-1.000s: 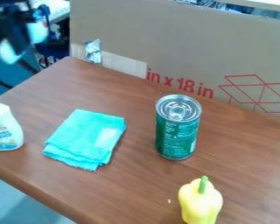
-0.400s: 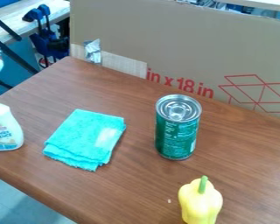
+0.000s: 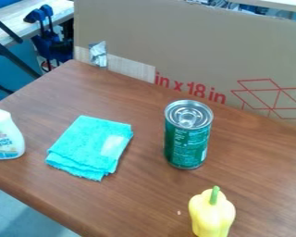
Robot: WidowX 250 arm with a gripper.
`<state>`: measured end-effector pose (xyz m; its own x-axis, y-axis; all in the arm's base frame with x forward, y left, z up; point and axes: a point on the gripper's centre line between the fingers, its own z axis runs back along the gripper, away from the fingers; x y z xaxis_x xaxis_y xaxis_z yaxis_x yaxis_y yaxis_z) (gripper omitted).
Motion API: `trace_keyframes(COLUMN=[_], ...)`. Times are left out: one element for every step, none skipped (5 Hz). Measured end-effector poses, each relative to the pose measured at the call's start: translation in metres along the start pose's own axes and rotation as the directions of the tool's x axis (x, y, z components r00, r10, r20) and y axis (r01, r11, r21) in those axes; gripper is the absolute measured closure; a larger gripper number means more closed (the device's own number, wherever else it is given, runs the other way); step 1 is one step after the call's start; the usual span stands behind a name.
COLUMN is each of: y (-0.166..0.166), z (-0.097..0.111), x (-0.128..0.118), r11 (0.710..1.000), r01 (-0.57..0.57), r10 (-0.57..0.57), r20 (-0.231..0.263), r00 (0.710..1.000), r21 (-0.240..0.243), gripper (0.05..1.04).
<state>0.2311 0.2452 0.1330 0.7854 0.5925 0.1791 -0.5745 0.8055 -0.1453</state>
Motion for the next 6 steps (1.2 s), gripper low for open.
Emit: trace_keyframes(y=[0.015, 0.019, 0.020, 0.018, 0.008, -0.009], z=[-0.014, -0.032, -0.053, -0.076, -0.088, -0.095], x=[-0.002, -0.001, -0.002, 0.004, 0.020, 0.026], r11=[1.000, 0.999, 0.999, 0.999, 0.996, 0.993], r01=[-0.021, -0.004, 0.017, 0.038, 0.080, 0.116], r10=[0.021, 0.006, -0.013, -0.033, -0.075, -0.110], r20=[-0.042, -0.069, -0.107, -0.146, -0.155, -0.143], r00=[0.999, 0.998, 0.994, 0.989, 0.985, 0.984], r21=[0.017, 0.038, 0.035, 0.029, 0.028, 0.034], gripper=[0.755, 0.756, 0.755, 0.756, 0.756, 0.755])
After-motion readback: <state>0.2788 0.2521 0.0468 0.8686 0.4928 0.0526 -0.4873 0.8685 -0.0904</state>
